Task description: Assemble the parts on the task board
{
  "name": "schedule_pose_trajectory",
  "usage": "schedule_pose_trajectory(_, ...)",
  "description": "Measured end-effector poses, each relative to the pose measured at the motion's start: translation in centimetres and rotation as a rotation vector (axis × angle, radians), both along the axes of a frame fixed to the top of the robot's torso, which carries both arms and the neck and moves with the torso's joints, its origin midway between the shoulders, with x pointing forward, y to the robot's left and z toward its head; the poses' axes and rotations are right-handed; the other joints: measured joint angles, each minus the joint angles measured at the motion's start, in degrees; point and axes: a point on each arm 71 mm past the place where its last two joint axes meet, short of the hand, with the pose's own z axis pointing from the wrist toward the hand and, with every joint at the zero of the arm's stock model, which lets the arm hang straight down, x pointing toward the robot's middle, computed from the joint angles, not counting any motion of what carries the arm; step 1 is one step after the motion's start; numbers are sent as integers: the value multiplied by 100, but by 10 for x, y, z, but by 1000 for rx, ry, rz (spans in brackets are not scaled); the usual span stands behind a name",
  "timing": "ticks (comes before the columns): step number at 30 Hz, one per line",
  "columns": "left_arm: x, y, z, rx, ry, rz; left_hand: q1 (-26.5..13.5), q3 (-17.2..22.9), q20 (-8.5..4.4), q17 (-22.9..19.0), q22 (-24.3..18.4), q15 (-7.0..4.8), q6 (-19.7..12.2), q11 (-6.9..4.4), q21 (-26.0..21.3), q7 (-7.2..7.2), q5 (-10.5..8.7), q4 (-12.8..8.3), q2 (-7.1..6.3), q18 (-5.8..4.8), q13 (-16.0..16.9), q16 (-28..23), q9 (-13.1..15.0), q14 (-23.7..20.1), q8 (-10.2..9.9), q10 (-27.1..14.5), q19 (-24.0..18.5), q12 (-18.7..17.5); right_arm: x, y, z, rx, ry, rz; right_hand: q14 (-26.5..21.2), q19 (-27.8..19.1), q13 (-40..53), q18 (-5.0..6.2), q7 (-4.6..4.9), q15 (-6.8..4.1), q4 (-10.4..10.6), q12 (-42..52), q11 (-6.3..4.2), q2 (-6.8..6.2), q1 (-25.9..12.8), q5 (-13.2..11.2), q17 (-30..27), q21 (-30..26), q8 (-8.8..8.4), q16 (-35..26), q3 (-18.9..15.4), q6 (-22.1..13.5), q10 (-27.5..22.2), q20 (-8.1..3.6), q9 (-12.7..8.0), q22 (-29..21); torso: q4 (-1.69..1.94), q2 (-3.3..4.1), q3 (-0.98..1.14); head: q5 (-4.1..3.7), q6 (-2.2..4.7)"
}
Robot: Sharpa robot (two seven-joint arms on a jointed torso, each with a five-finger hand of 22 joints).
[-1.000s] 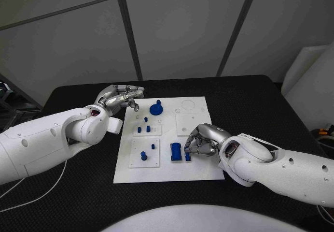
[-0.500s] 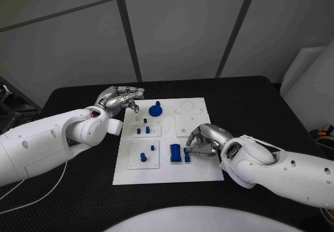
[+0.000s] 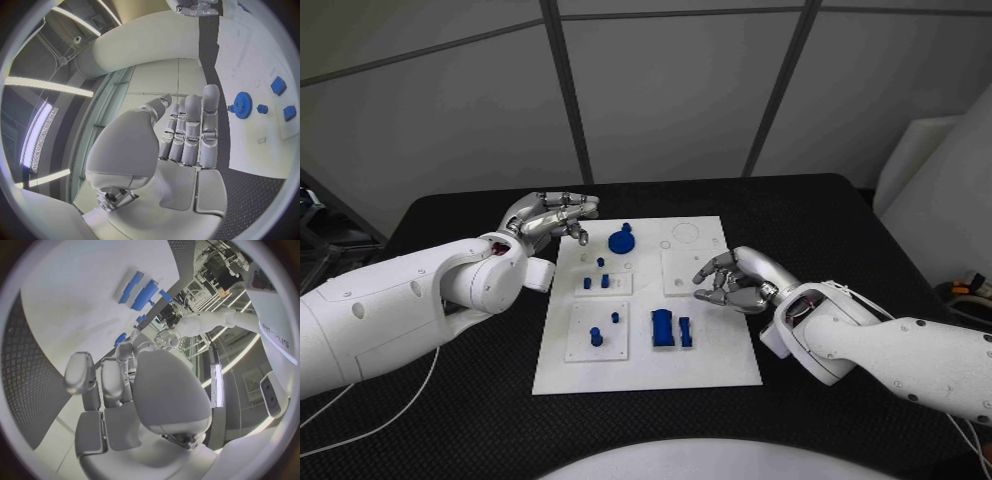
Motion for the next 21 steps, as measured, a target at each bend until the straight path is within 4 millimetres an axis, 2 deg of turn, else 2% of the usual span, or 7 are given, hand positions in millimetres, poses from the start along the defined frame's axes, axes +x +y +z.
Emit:
schedule_pose_trajectory(2, -1, 1, -4, -2, 7, 6, 0, -42, 0, -9, -8, 0, 0, 0, 0, 0, 0, 7, 0, 0, 0, 0, 0, 0, 0, 0, 0, 0, 13, -8, -2, 54, 20, -37, -505, -857, -430, 234, 49, 46, 5, -527, 63, -8, 90, 0, -1265, -1117, -75, -1238, 114, -51, -317, 42, -58, -962, -25, -40, -12, 17, 46)
schedule_pose_trajectory(4, 0, 4, -8, -4, 14, 19, 0, -72, 0, -20, -21, 0, 0, 0, -45, 0, 0, 23, 0, 0, 0, -7, 0, 0, 42, 0, 0, 26, 28, -15, -5, 124, 47, -83, -994, -1543, -921, 363, 112, 145, 30, -1100, 156, -30, 182, 22, -2019, -2082, -174, -2261, 271, -82, -588, 114, -119, -1709, -62, -97, -28, 49, 119)
schedule_pose_trajectory(7, 1, 6, -15, -14, 23, 42, 0, -146, 34, -151, -104, 26, 34, -14, -239, -34, 0, 67, 0, 0, -13, -277, 10, -338, 111, 14, -290, 63, 45, -22, -9, 215, 78, -135, -1456, -2000, -1792, 363, 224, 322, 95, -1964, 309, -74, 226, 22, -2632, -2889, -303, -3342, 471, -20, -746, 279, -205, -2260, -108, -166, -44, 82, 240)
schedule_pose_trajectory(10, 5, 10, -20, -31, 30, 76, -17, -203, 104, -565, -343, 109, 42, -10, -710, -42, 0, 124, 17, 0, -123, -1101, 5, -864, 128, 10, -941, -42, 65, -22, -13, 318, 103, -180, -2012, -2438, -2547, 362, 269, 577, 199, -2536, 480, -178, 120, 16, -3212, -3665, -487, -4318, 508, 8, -628, 497, -310, -2773, -152, -218, -52, 114, 387)
schedule_pose_trajectory(14, 12, 13, -27, -62, 32, 134, -42, -196, 385, -1326, -1010, 396, 0, 142, -1738, 1, 0, 246, 5, -12, -385, -2755, -60, -1358, -58, -1, -2114, -517, 84, -17, -19, 433, 128, -216, -2066, -2383, -3596, 362, 360, 765, 158, -3113, 567, -173, -3, -15, -4007, -4592, -852, -5328, 437, 150, -350, 764, -470, -3549, -194, -248, -54, 126, 571)
schedule_pose_trajectory(15, 15, 13, -29, -71, 30, 150, -42, -204, 442, -1428, -1138, 447, -2, 153, -1905, 0, 0, 254, 5, -239, -407, -3007, -65, -1409, -97, 10, -2276, -611, 89, -17, -22, 459, 134, -227, -2034, -2342, -3761, 361, 378, 792, 123, -3189, 565, -169, -17, -15, -4134, -4738, -927, -5462, 401, 180, -289, 802, -493, -3683, -197, -254, -54, 126, 603)
schedule_pose_trajectory(21, 25, 14, -35, -97, 14, 217, -40, -365, 891, -2031, -2118, 756, -128, 393, -2861, -129, 0, 353, 6, -215, -419, -4597, -79, -1461, -515, 87, -2961, -1452, 107, -14, -31, 551, 151, -257, -1930, -1971, -4439, 361, 405, 872, -56, -3556, 641, 4, -233, -15, -4754, -5400, -1305, -6047, 167, 314, -178, 882, -514, -4361, -197, -267, -47, 132, 782)
